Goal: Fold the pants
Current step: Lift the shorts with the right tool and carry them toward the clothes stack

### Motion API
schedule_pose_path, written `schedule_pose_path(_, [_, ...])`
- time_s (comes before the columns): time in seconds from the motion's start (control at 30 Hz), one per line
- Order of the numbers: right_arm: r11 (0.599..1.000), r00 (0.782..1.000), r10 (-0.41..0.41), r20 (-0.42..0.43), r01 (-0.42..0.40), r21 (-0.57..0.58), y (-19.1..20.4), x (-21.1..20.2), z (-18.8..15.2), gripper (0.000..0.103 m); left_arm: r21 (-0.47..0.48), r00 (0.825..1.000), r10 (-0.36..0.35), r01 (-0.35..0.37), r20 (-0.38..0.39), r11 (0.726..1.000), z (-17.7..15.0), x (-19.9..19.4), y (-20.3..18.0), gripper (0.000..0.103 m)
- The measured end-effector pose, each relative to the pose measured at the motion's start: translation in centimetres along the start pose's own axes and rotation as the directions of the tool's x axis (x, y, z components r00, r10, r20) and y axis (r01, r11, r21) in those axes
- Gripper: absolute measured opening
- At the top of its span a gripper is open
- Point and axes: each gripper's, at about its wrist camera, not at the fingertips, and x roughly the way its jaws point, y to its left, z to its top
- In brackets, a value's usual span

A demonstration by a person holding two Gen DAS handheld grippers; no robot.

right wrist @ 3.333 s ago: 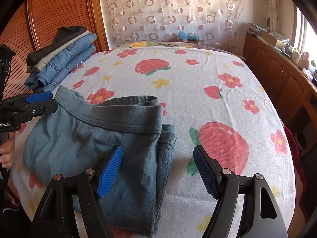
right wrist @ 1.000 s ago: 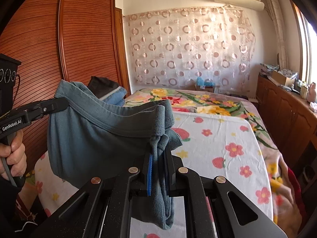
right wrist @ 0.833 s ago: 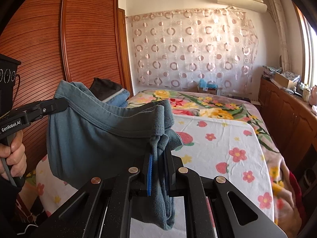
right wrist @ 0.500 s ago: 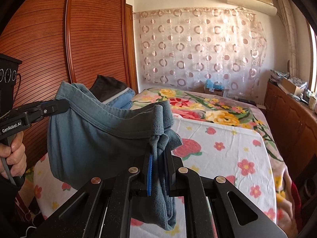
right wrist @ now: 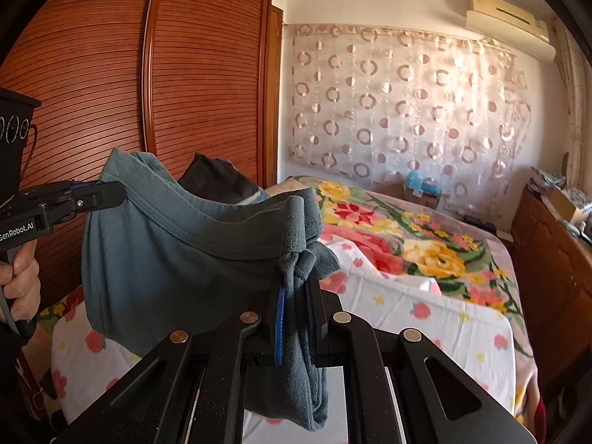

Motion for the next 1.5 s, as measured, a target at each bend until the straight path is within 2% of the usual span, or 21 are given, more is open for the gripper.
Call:
schedule_pose_path(0.27, [0.999, 0.998, 0.035, 0.047, -0.035, -0.009, -1.5, 3.4, 2.2, 0.009, 0.014, 0.998, 0.054, -0.055, 0.025, 0.998, 2.0, 0.5, 1.7, 0.012])
schedule_pose_path(0.63, [0.996, 0.993, 0.067, 0.097, -0.061, -0.059, -2.2, 7.4, 2.7, 0.009, 0.014, 0.989, 0.136, -0.137, 0.057, 0.990, 3.4, 1.0, 4.0, 0.012])
schedule_pose_path(0.87, [0.990, 0.985, 0.098, 0.139, -0.082, -0.117, -2.2, 9.4, 3.6, 0.009, -0.020, 0.981, 0.175, -0.174, 0.081, 0.985, 3.9, 1.2, 5.7, 0.012])
schedule_pose_path(1.0, [0.988, 0.979, 0.121, 0.162, -0.104, -0.110, -2.4, 10.6, 4.1, 0.009, -0.041, 0.974, 0.198, -0.194, 0.110, 0.980, 4.1, 0.9, 6.2, 0.012])
schedule_pose_path(1.17, [0.983, 0.975, 0.145, 0.169, -0.123, -0.137, -2.1, 12.4, 4.7, 0.009, -0.079, 0.966, 0.230, -0.222, 0.119, 0.972, 3.4, 0.7, 7.2, 0.012])
schedule_pose_path(1.37, [0.973, 0.971, 0.189, 0.149, -0.164, -0.165, -1.8, 15.2, 5.2, 0.009, -0.177, 0.962, 0.255, -0.235, 0.100, 0.956, 1.8, 0.6, 9.5, 0.012])
schedule_pose_path(1.5, [0.968, 0.969, 0.210, 0.133, -0.188, -0.164, -1.5, 17.1, 5.3, 0.009, -0.185, 0.951, 0.298, -0.280, 0.080, 0.942, 0.8, 0.7, 9.8, 0.012])
